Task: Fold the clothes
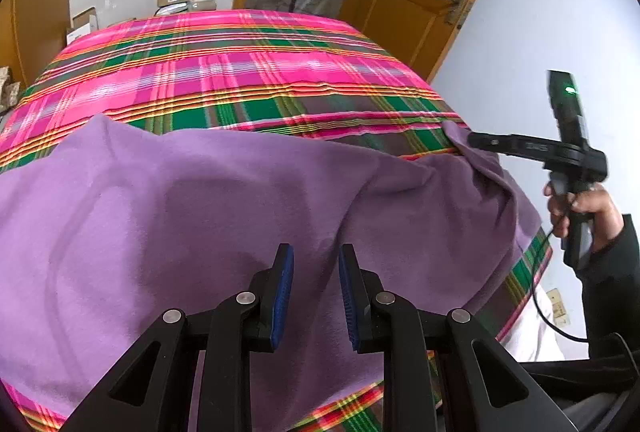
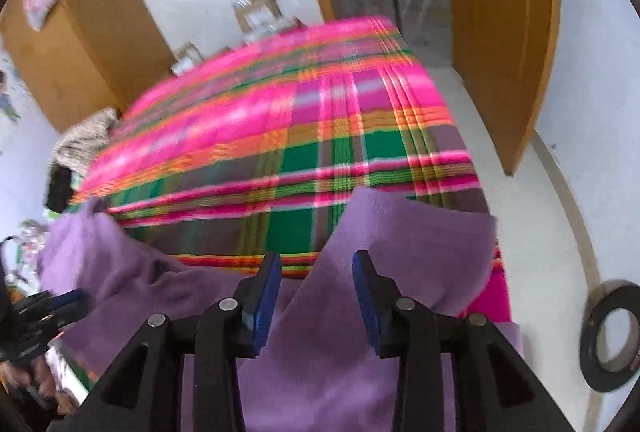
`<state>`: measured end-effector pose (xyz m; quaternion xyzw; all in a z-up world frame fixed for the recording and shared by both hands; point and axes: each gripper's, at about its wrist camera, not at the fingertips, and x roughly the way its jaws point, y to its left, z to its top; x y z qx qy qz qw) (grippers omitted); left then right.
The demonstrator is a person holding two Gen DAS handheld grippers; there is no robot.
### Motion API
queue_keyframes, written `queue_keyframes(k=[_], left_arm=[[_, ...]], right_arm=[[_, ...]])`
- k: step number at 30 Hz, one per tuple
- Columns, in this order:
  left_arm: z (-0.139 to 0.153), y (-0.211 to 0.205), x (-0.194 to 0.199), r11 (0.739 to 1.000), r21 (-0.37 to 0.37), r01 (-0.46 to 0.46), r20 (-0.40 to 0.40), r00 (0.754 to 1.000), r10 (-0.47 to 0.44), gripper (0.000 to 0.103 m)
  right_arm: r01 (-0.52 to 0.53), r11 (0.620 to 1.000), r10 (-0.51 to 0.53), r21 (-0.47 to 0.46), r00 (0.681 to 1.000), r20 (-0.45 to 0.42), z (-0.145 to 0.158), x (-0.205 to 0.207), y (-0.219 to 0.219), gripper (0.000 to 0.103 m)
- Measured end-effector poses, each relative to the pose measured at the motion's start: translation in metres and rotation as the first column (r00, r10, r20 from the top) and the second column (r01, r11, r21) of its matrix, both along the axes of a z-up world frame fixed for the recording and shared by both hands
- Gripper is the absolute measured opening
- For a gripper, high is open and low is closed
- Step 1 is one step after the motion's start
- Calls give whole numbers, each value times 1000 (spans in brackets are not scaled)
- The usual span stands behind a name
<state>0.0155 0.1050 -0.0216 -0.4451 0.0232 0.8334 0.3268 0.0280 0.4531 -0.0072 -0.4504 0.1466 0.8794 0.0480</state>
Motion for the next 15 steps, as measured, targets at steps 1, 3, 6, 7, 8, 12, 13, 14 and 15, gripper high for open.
queue_keyframes(k=[1,3,6,7,8,12,13,14,15], left_arm=[[0,0,-1,1000,-4,-3,-1,1000,3,24],[-1,-1,-2,1000,-12,-9,-4,1000,9,24],[-2,-1,-4,1000,-24,-18,-9,1000,17,24],[-3,-1,-5,999,-28,-20,-11,1000,20,24],[-3,-1,-5,999,-30,-20,-11,1000,20,24],[-5,3,-5,1000,-27,-2,-6,1000,2,24],[-5,3,-4,1000,-25,2,-6,1000,-2,24],[-5,3,-3,1000,-23,6,-6,1000,-6,24],[-5,4,-2,1000,-22,11,-6,1000,-11,24]], right_arm=[[10,1000,-11,14,1000,25,-5,-7,-2,38],[20,999,-22,44,998,57,-13,-16,-4,38],[11,995,-18,96,997,76,-15,-17,-9,26],[8,994,-17,111,997,81,-16,-18,-10,4],[9,994,-18,111,996,82,-16,-17,-9,3],[25,998,-26,51,999,22,-8,-2,-1,2],[29,999,-29,32,1000,-4,-4,4,1,2],[42,999,-41,18,999,-31,1,13,4,2],[55,998,-54,4,997,-59,7,22,8,2]])
